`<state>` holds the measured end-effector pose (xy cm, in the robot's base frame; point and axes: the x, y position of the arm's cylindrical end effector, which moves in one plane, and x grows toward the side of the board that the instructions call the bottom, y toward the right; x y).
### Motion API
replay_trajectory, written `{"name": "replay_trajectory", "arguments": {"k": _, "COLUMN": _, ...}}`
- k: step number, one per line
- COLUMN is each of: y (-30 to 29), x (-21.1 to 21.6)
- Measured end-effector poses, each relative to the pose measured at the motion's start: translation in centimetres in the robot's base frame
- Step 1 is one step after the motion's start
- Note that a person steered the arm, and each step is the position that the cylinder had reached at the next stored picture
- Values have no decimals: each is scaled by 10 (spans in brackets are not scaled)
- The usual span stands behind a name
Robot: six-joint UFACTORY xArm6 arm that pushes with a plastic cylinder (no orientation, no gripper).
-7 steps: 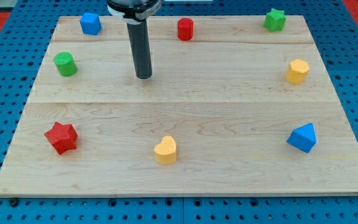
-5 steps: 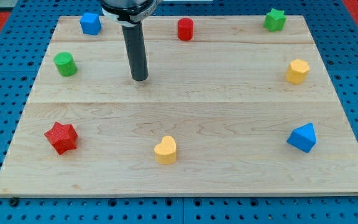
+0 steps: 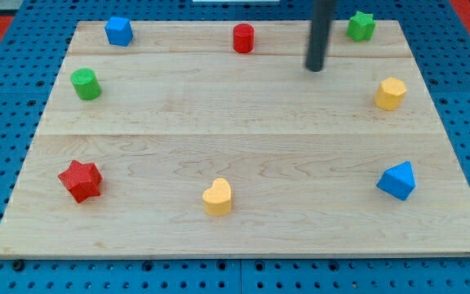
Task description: Move the green star towards the red circle
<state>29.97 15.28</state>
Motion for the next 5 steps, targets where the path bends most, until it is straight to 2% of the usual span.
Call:
{"name": "replay_trajectory", "arguments": {"k": 1, "y": 96, "x": -31}}
{"name": "replay_trajectory", "arguments": {"k": 2, "y": 130, "x": -54}}
{"name": "replay_trajectory", "arguments": {"k": 3, "y": 110, "x": -94}}
{"name": "replay_trajectory", "arguments": {"k": 4, "y": 46, "x": -94}}
{"name": "replay_trajectory", "arguments": {"k": 5, "y": 16, "x": -96}}
